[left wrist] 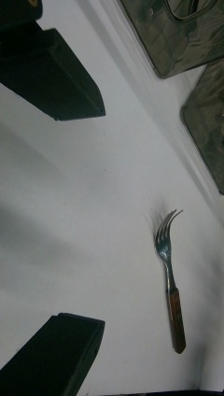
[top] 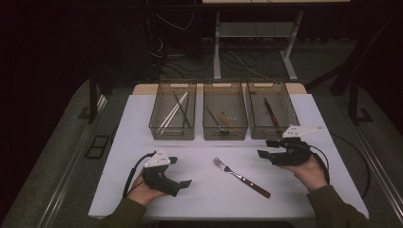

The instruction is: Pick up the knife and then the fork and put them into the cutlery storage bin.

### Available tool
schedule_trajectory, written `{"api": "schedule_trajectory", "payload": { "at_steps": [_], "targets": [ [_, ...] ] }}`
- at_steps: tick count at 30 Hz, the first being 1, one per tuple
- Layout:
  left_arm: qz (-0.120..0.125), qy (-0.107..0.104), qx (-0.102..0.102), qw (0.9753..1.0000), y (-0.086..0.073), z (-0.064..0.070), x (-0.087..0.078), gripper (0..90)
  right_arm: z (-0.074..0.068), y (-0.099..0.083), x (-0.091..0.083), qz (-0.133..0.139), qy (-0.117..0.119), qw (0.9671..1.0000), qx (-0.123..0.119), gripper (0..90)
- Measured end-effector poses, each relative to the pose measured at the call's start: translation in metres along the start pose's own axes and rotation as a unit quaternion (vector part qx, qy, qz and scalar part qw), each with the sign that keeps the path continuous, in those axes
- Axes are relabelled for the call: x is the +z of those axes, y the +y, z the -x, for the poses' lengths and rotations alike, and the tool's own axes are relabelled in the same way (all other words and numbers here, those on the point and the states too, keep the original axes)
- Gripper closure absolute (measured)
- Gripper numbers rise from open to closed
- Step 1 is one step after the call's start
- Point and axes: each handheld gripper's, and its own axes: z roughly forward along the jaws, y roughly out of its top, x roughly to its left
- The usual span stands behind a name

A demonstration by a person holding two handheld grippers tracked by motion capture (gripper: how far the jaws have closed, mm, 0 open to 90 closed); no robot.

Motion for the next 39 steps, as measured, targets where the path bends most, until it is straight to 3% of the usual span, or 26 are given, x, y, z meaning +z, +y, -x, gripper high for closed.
{"api": "schedule_trajectory", "payload": {
  "at_steps": [15,27,39],
  "targets": [
    [-0.001,0.0,0.002,1.0,0.0,0.0,0.0,0.0,-0.031,-0.018,0.007,-0.069,0.035,0.9965,-0.032,59.8],
    [-0.003,0.0,0.001,1.0,0.0,0.0,0.001,0.0,-0.049,-0.022,0.026,-0.118,0.059,0.9897,-0.055,64.4],
    [-0.005,0.0,0.001,1.0,0.0,0.0,0.001,0.0,-0.059,-0.025,0.044,-0.16,0.055,0.9825,-0.079,66.4]
  ]
}}
